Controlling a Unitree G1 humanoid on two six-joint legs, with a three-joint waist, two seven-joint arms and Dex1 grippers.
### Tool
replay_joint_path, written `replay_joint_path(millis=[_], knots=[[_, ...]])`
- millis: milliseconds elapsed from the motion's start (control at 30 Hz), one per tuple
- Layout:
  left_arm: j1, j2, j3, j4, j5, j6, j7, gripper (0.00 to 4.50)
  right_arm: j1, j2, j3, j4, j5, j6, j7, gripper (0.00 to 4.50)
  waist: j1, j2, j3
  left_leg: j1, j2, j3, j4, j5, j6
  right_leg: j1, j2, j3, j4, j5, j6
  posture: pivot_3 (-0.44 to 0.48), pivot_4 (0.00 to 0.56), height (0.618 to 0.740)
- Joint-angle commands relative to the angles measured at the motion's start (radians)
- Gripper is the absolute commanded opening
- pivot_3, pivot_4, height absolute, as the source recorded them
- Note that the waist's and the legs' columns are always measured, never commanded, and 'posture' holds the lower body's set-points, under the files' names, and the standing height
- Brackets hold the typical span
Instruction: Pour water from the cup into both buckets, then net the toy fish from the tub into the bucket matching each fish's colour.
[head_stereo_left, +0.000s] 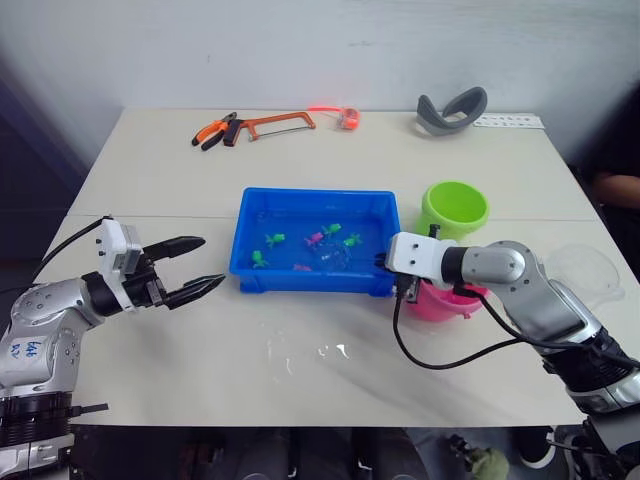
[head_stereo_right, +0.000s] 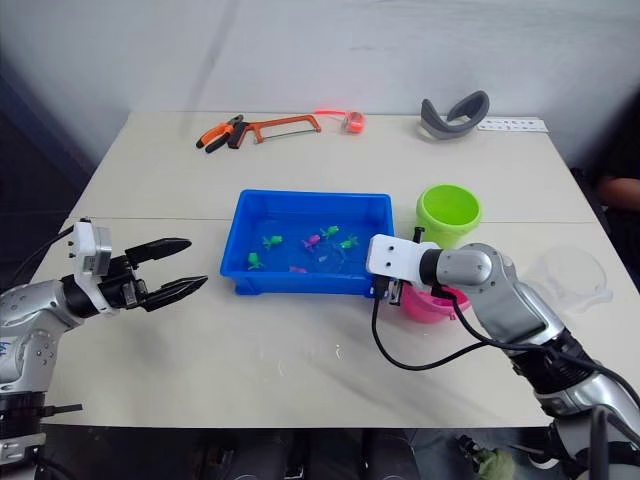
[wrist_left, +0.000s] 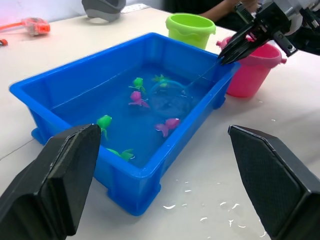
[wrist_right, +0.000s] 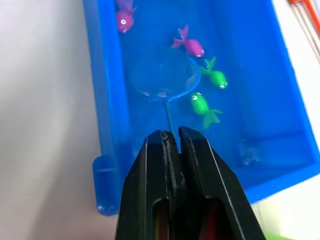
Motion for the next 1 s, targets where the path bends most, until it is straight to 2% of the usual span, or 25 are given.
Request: replay_joint_path(millis=[33, 267, 400, 733, 1000], knots=[[-0.028, 0.033, -0.005, -0.019, -0.007, 0.008, -0.020, 4.44, -0.027, 0.044, -0.014, -0.008, 0.017, 0.003, 0.043, 0.00, -0.001, 0.000, 0.000, 0.000, 0.000, 0.000, 0.000, 0.000, 0.000, 0.000, 0.000, 0.000, 0.000, 0.000, 0.000, 0.000, 0.150, 0.740], [-0.072, 0.114, -0.015, 0.094, 0.007, 0.014, -0.098, 4.44, -0.046, 0.161, -0.101, 0.009, 0.153, 0.190, 0.080, 0.00, -0.002, 0.000, 0.000, 0.000, 0.000, 0.000, 0.000, 0.000, 0.000, -0.001, 0.001, -0.001, 0.001, 0.000, 0.000, 0.000, 0.150, 0.740], [-0.104, 0.124, -0.024, 0.139, 0.017, 0.004, -0.121, 4.44, -0.050, 0.186, -0.145, 0.010, 0.221, 0.318, 0.089, 0.00, 0.000, 0.000, 0.000, 0.000, 0.000, 0.000, 0.000, 0.000, 0.000, 0.000, 0.001, -0.001, 0.001, 0.000, 0.000, 0.000, 0.150, 0.740], [-0.147, 0.091, -0.056, 0.154, 0.025, -0.025, -0.133, 4.44, -0.077, 0.160, -0.283, -0.040, 0.395, 0.491, 0.128, 0.00, -0.001, 0.000, 0.000, -0.001, 0.000, 0.000, -0.001, 0.000, 0.000, -0.001, 0.001, 0.000, 0.001, 0.000, 0.000, 0.000, 0.150, 0.740], [-0.205, 0.037, -0.100, 0.156, 0.027, -0.053, -0.145, 4.44, -0.033, 0.070, -0.385, -0.105, 0.481, 0.532, 0.140, 0.00, 0.002, 0.000, 0.000, -0.001, -0.001, 0.000, -0.001, 0.000, 0.000, -0.001, 0.001, 0.000, 0.001, 0.000, 0.000, 0.000, 0.150, 0.740]])
